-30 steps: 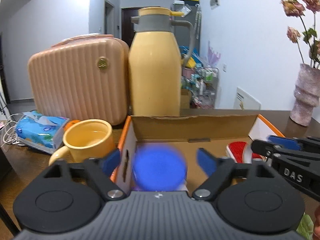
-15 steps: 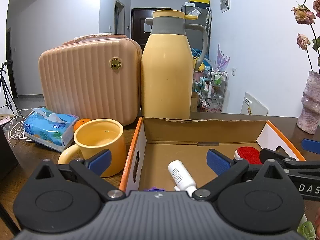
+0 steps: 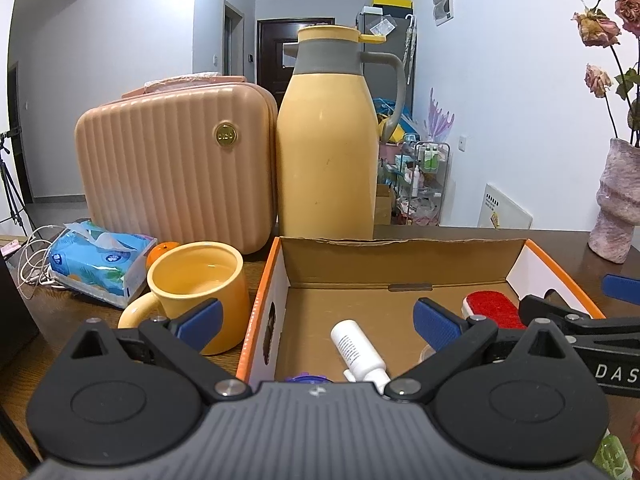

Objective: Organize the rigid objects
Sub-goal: 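Withdraw both tools from the box back over the table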

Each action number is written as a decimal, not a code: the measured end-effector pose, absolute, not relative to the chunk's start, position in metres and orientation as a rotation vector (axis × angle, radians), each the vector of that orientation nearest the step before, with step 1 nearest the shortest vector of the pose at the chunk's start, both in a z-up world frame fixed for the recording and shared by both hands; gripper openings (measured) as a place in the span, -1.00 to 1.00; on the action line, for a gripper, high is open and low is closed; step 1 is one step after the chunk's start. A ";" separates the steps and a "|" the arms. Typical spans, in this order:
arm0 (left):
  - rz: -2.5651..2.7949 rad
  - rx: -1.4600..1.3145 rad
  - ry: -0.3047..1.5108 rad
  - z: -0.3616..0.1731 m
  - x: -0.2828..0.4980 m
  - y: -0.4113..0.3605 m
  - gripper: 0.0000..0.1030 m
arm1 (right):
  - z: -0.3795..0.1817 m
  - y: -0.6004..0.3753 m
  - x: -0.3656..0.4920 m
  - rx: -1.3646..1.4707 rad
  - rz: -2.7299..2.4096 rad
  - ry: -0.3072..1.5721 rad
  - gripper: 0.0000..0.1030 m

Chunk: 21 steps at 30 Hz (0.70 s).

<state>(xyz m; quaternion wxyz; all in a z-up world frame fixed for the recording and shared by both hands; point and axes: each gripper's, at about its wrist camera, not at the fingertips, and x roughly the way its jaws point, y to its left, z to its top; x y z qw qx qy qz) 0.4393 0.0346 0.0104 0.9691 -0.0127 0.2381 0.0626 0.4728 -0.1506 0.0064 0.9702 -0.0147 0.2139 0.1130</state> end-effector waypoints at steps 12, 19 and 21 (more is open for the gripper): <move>0.124 -0.018 0.464 0.018 0.413 0.034 1.00 | 0.016 -0.164 0.442 -0.023 0.217 0.407 1.00; 0.117 -0.011 0.456 0.023 0.391 0.033 1.00 | 0.022 -0.174 0.418 -0.033 0.220 0.398 1.00; 0.117 -0.006 0.458 0.024 0.385 0.034 1.00 | 0.023 -0.177 0.410 -0.034 0.220 0.399 1.00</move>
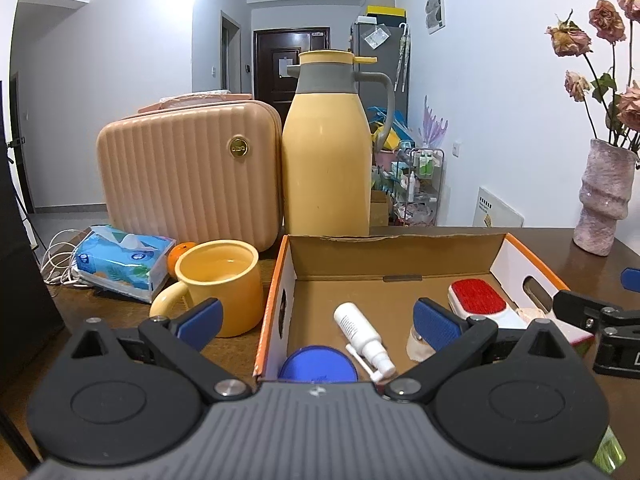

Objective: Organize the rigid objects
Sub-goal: 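Withdraw both tools from the box back over the table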

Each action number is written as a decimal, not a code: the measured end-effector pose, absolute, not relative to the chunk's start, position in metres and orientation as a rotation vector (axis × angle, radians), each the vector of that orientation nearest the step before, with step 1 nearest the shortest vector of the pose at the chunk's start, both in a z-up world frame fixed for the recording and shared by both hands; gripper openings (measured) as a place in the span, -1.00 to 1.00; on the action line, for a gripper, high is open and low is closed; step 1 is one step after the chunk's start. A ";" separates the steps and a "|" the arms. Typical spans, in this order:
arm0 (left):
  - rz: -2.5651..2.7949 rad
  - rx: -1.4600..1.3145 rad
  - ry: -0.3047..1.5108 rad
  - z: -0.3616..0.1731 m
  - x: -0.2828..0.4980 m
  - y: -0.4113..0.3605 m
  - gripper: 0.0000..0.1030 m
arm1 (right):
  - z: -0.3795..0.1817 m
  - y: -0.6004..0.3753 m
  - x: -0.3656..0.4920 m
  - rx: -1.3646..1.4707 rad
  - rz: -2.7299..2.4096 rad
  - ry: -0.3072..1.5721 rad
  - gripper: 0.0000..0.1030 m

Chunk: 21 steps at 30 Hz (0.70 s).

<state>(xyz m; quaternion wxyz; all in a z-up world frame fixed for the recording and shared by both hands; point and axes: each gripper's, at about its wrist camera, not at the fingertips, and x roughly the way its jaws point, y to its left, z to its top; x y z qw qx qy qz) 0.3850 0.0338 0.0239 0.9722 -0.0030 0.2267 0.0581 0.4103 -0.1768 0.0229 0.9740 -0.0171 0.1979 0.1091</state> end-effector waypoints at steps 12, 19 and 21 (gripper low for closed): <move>0.112 0.008 0.475 0.028 0.343 0.035 1.00 | 0.024 -0.191 0.364 -0.054 0.223 0.409 1.00; 0.107 0.020 0.491 0.024 0.320 0.034 1.00 | 0.018 -0.197 0.339 -0.071 0.230 0.435 1.00; 0.102 0.021 0.499 0.022 0.315 0.034 1.00 | 0.016 -0.199 0.333 -0.074 0.231 0.442 1.00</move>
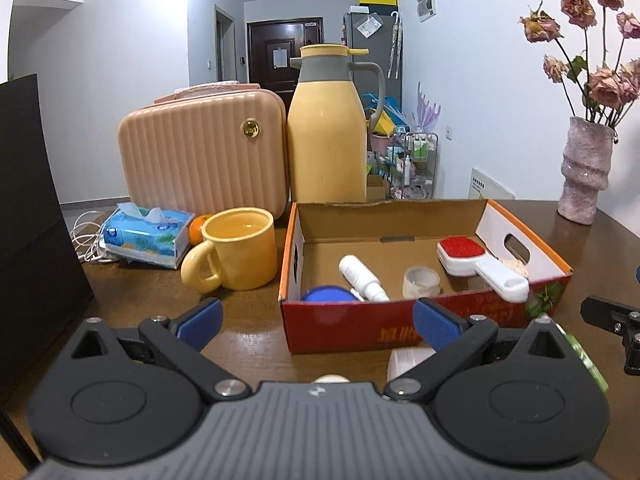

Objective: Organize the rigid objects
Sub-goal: 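Withdraw both tools from the box back over the table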

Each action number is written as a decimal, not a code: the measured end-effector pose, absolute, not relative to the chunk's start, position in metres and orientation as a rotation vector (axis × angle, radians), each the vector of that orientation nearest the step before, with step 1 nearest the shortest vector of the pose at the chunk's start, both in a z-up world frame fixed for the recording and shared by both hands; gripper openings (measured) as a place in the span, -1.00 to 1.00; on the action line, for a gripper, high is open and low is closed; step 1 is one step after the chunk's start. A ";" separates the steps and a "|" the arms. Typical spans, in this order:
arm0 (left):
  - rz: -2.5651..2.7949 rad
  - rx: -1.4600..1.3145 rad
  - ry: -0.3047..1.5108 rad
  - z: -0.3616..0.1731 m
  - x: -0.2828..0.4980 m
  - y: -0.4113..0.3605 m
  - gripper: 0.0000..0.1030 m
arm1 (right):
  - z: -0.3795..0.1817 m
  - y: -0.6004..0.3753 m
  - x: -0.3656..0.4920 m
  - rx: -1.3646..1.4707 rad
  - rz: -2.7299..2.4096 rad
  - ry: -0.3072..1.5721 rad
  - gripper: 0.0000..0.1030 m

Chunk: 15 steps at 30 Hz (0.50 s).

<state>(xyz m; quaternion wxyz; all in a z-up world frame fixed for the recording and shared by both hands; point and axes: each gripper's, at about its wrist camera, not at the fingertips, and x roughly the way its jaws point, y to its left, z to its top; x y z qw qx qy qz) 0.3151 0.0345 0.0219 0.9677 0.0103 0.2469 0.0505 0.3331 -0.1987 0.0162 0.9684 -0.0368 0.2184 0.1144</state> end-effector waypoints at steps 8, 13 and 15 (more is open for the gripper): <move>0.071 0.024 0.544 0.009 0.295 0.030 1.00 | 0.004 -0.201 0.312 -0.097 0.250 0.488 1.00; 0.053 0.025 0.574 -0.001 0.286 0.026 1.00 | -0.004 -0.202 0.303 -0.103 0.265 0.514 1.00; 0.045 0.023 0.584 -0.004 0.283 0.025 1.00 | -0.007 -0.201 0.300 -0.109 0.268 0.523 1.00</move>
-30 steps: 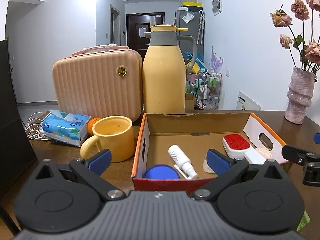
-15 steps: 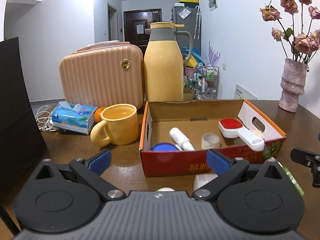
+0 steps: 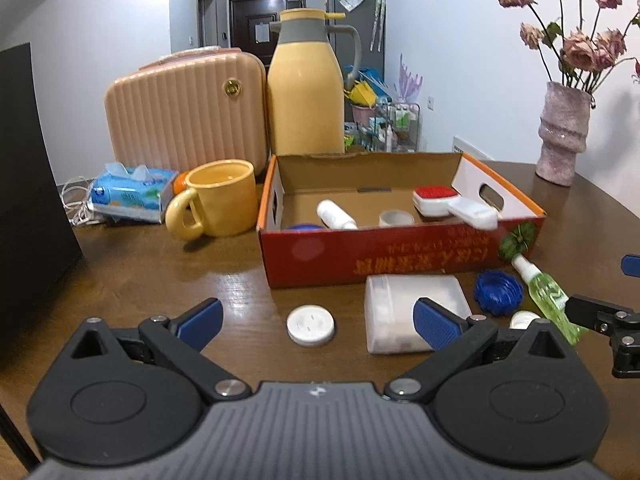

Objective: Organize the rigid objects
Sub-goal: 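Withdraw both tools from the box back over the table, then grasp the white screw cap with the right tool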

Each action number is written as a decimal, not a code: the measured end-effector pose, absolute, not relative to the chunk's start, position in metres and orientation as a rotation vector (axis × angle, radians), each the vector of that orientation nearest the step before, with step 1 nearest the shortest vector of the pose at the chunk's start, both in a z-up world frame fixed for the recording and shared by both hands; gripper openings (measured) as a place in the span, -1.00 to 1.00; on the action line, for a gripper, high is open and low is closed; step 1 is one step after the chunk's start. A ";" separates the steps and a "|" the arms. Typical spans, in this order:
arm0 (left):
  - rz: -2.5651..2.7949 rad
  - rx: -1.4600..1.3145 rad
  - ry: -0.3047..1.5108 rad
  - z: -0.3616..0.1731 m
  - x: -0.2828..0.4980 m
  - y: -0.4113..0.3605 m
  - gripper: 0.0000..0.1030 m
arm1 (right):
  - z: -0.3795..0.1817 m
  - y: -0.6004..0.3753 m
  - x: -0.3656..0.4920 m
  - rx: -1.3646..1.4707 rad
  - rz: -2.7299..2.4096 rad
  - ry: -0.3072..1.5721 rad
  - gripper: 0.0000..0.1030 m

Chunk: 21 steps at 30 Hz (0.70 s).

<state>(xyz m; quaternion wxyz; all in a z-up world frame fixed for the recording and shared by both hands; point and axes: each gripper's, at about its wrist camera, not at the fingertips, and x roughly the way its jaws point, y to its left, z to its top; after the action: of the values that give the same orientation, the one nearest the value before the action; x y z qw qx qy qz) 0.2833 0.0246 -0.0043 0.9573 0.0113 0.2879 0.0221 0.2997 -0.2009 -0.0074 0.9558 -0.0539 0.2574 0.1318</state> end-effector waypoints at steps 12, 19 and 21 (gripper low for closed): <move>0.033 0.013 0.629 -0.022 0.277 0.025 1.00 | -0.026 -0.192 0.297 -0.145 0.294 0.585 0.85; 0.033 0.004 0.634 -0.025 0.279 0.025 1.00 | -0.029 -0.190 0.303 -0.135 0.302 0.597 0.74; 0.035 0.002 0.636 -0.026 0.279 0.026 1.00 | -0.031 -0.188 0.305 -0.131 0.312 0.605 0.68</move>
<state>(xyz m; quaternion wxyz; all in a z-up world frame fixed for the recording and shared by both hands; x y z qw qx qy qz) 0.2794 0.0258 -0.0258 0.9497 0.0007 0.3127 0.0173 0.3053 -0.1885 -0.0307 0.9406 -0.0640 0.2963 0.1531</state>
